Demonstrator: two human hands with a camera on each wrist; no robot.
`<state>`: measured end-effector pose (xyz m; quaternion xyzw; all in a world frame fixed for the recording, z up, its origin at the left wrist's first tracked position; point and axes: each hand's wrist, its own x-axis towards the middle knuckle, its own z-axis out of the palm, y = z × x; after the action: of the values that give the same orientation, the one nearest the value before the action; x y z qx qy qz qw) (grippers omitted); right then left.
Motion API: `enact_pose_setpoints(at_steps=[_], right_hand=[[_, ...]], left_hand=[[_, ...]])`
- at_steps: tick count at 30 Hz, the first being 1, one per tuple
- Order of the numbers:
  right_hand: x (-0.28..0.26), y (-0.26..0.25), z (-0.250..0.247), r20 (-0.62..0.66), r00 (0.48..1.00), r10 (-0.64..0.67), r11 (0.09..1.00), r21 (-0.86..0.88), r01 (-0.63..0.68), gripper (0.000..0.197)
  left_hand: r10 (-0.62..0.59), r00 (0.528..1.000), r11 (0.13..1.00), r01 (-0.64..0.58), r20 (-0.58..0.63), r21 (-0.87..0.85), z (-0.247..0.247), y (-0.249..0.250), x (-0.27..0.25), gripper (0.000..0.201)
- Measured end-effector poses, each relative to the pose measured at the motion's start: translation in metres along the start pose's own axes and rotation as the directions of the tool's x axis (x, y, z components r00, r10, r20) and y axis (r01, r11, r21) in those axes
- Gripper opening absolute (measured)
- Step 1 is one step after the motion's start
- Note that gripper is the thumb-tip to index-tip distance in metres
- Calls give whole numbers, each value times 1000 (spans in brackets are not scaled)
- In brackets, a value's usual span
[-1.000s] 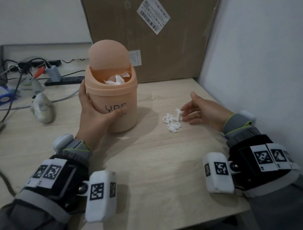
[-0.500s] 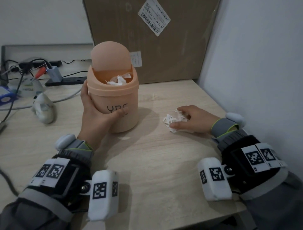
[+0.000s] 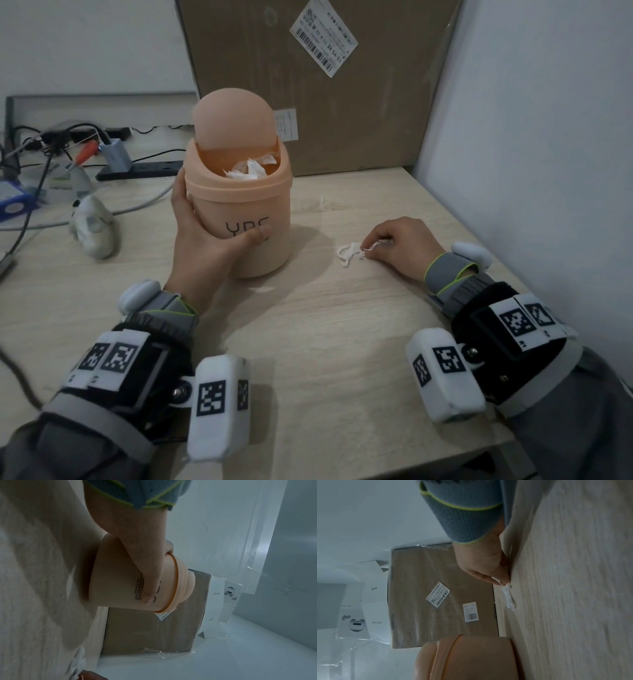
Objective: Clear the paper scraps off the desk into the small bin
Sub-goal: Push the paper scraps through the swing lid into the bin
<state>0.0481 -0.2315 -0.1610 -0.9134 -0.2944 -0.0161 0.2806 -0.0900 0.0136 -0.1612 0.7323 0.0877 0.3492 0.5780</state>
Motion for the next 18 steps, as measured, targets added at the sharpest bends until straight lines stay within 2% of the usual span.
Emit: enact_pose_setpoints(at_steps=[4, 8, 13, 18], right_hand=[[1, 2, -3, -111, 993, 38, 998, 53, -32, 12], [0, 5, -3, -196, 972, 130, 964, 256, -77, 9], [2, 7, -2, -211, 931, 296, 812, 570, -129, 8], [0, -7, -12, -257, 922, 288, 686, 728, -12, 12]], left_hand=[[3, 1000, 1000, -3, 3, -2, 0, -2, 0, 135], [6, 1000, 1000, -6, 7, -6, 0, -1, 0, 136], [-3, 1000, 1000, 3, 5, 1, 0, -2, 0, 137], [-3, 1000, 1000, 3, 10, 4, 1, -1, -2, 137]])
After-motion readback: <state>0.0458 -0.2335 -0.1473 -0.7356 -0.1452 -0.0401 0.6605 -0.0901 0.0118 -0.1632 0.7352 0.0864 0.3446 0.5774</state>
